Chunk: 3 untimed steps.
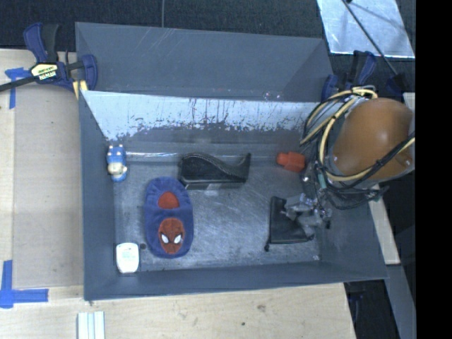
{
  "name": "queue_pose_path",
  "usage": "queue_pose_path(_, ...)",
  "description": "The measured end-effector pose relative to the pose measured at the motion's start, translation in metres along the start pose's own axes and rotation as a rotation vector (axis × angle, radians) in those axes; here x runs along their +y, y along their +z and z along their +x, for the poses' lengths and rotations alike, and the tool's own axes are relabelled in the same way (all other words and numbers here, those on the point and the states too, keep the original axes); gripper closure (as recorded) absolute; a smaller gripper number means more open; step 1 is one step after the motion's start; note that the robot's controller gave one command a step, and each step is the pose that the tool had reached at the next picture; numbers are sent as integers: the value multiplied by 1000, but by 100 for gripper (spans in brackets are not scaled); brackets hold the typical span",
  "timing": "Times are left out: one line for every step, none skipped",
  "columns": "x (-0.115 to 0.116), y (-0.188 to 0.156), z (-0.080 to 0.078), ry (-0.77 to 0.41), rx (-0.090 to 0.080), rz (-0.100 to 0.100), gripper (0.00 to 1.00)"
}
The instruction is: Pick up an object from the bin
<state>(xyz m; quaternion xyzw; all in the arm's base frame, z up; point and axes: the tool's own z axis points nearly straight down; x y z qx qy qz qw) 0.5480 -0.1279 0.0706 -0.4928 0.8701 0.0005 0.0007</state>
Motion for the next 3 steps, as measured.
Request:
queue_pose_path(1,0,-4,0,-8,-2,0)
queue_pose_path(0,0,0,1,0,0,100)
queue_pose_path(-13,-160,-11,6,-3,12,100)
